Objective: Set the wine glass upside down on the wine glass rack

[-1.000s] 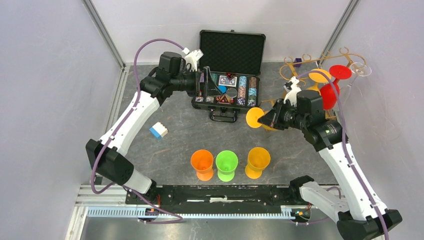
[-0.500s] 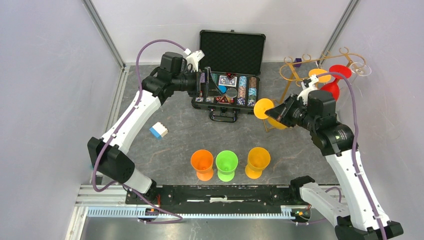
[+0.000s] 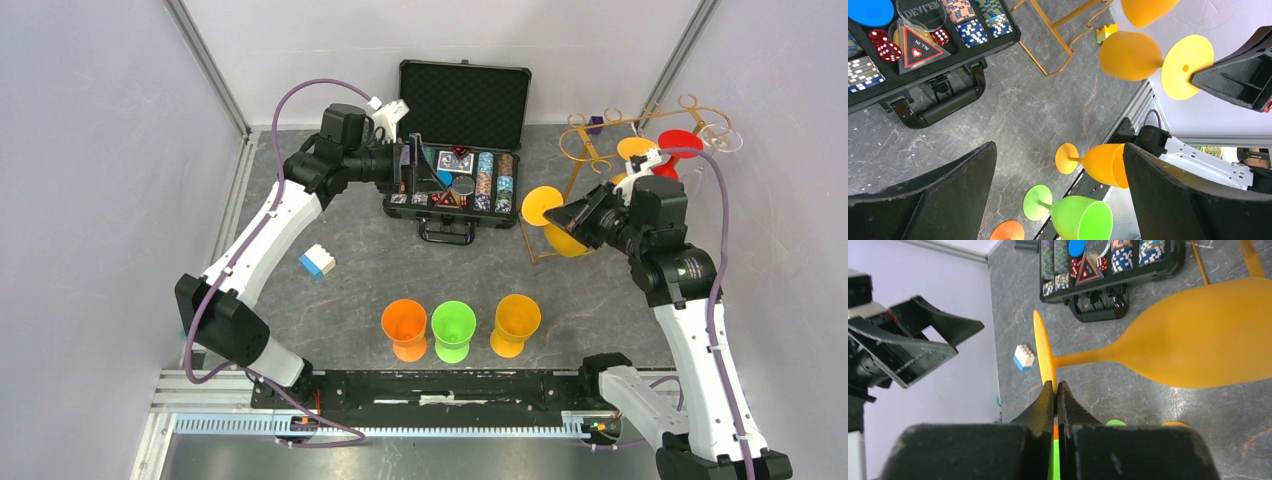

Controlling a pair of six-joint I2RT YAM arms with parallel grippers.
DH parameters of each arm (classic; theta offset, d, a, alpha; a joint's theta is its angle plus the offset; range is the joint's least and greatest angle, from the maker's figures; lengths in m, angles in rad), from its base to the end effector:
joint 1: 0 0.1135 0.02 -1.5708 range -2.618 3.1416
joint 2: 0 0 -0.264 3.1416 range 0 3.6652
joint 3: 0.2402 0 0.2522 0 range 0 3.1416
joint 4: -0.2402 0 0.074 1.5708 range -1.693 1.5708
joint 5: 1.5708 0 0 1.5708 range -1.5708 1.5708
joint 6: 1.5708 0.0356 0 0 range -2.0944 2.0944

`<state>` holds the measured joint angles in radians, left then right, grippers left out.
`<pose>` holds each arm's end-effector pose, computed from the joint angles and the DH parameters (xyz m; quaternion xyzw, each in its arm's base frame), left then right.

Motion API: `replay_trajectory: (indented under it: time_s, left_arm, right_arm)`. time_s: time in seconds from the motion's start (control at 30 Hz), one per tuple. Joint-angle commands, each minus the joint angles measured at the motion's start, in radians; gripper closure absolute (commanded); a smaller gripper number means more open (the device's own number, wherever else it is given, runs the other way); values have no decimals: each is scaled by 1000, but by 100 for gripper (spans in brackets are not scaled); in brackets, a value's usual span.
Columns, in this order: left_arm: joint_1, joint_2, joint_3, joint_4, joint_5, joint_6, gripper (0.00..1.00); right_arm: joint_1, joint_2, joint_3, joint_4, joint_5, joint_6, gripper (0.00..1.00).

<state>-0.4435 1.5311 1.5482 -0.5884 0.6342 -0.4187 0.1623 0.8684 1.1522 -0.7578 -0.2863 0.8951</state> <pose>0.2979 -0.1649 0.3859 0.1598 0.8320 -0.4389 0.2993 0.1603 0.0364 0.3918 0.2332 0.8152 0.3654 0.3841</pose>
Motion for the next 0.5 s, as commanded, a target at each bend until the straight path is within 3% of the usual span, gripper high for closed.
replay_trajectory:
  time_s: [0.0, 0.47]
  left_arm:
    - [7, 7, 33, 38, 23, -22, 0]
    - [11, 11, 38, 38, 18, -15, 0]
  right_arm:
    - [-55, -10, 62, 67, -6, 54, 100]
    - [-115, -37, 131, 91, 85, 122, 100]
